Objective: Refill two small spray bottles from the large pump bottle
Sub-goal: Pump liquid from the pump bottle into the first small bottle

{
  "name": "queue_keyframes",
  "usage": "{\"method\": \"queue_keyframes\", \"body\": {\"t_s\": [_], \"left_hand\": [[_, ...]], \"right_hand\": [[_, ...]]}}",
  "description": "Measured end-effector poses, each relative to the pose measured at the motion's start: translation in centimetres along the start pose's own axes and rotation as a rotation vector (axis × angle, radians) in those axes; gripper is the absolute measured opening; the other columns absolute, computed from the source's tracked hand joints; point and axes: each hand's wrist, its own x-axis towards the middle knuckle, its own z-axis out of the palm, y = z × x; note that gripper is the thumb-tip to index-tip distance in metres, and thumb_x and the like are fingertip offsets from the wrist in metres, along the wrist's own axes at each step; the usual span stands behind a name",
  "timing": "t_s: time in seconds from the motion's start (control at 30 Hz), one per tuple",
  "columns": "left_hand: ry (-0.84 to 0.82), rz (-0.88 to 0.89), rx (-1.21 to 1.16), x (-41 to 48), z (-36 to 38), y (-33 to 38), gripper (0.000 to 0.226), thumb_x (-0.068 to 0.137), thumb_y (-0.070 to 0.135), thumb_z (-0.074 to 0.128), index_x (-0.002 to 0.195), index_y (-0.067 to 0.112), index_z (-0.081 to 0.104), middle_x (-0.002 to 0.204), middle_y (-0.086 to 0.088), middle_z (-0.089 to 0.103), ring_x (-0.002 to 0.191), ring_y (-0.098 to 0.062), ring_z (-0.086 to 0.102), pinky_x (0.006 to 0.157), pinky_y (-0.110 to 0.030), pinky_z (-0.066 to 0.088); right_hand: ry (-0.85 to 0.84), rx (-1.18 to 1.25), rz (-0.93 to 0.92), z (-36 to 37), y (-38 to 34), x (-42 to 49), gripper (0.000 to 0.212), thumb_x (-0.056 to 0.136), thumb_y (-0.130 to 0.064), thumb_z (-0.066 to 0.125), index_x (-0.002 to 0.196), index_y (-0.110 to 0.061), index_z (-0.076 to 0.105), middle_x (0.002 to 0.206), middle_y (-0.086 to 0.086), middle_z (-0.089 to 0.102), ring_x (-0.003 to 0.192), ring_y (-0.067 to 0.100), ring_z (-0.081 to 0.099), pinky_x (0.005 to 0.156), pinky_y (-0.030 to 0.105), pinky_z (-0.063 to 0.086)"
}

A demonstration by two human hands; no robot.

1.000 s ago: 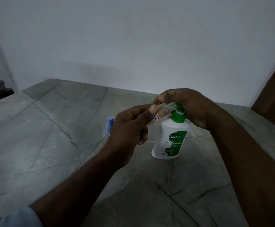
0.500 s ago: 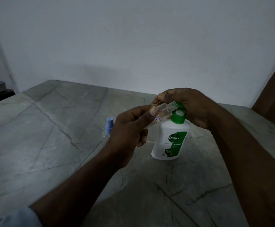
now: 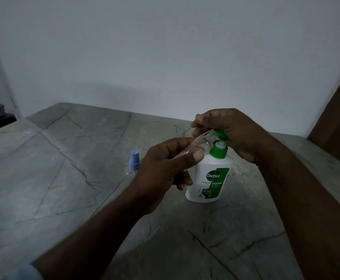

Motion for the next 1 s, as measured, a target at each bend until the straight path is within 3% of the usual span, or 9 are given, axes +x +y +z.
{"method": "queue_keyframes", "body": {"t_s": [0.1, 0.3, 0.43, 0.6, 0.83, 1.0], "left_hand": [[0.000, -0.023, -0.016, 0.0, 0.2, 0.0, 0.043, 0.077, 0.035, 0.077, 0.116, 0.018, 0.072, 0.108, -0.006, 0.076, 0.056, -0.016, 0.063, 0.047, -0.023, 0.047], [0.024, -0.009, -0.044, -0.1, 0.1, 0.1, 0.043, 0.079, 0.031, 0.070, 0.119, 0.014, 0.070, 0.109, -0.001, 0.076, 0.058, -0.017, 0.062, 0.048, -0.024, 0.047], [0.015, -0.007, -0.063, -0.1, 0.2, 0.1, 0.040, 0.081, 0.030, 0.067, 0.119, 0.016, 0.071, 0.110, -0.002, 0.076, 0.059, -0.018, 0.062, 0.048, -0.025, 0.048], [0.016, -0.016, -0.092, -0.1, 0.2, -0.1, 0.037, 0.083, 0.028, 0.064, 0.117, 0.017, 0.073, 0.110, -0.003, 0.076, 0.057, -0.018, 0.062, 0.047, -0.025, 0.047], [0.034, -0.018, -0.138, -0.2, 0.1, -0.3, 0.032, 0.084, 0.026, 0.063, 0.112, 0.018, 0.077, 0.110, -0.005, 0.075, 0.056, -0.018, 0.060, 0.047, -0.025, 0.045], [0.029, -0.005, -0.145, -0.3, 0.1, -0.2, 0.032, 0.088, 0.026, 0.062, 0.115, 0.017, 0.077, 0.108, -0.004, 0.076, 0.056, -0.019, 0.060, 0.046, -0.025, 0.045]], "right_hand": [[0.001, 0.031, -0.002, 0.1, 0.0, 0.1, 0.041, 0.082, -0.047, 0.068, 0.097, -0.010, 0.077, 0.095, 0.010, 0.079, 0.084, 0.020, 0.074, 0.080, 0.035, 0.059], [0.005, 0.095, 0.081, 0.1, 0.4, 0.2, 0.022, 0.099, -0.023, 0.059, 0.095, -0.011, 0.077, 0.099, 0.005, 0.080, 0.092, 0.024, 0.073, 0.086, 0.041, 0.057], [-0.035, 0.123, 0.127, 0.0, 0.2, 0.2, 0.023, 0.101, -0.019, 0.056, 0.104, -0.006, 0.075, 0.098, 0.002, 0.080, 0.088, 0.018, 0.075, 0.072, 0.029, 0.060], [-0.067, 0.252, 0.209, 0.2, 0.6, 0.2, 0.027, 0.100, -0.015, 0.056, 0.114, 0.003, 0.071, 0.101, 0.010, 0.079, 0.084, 0.021, 0.075, 0.064, 0.027, 0.059], [-0.076, 0.228, 0.227, 0.4, 1.1, 0.3, 0.028, 0.097, -0.017, 0.059, 0.113, 0.002, 0.071, 0.106, 0.013, 0.078, 0.088, 0.022, 0.074, 0.071, 0.030, 0.058], [-0.056, 0.110, 0.159, 0.1, 0.5, 0.2, 0.024, 0.102, -0.015, 0.053, 0.111, -0.003, 0.072, 0.102, 0.005, 0.079, 0.090, 0.018, 0.075, 0.073, 0.027, 0.058]]}}
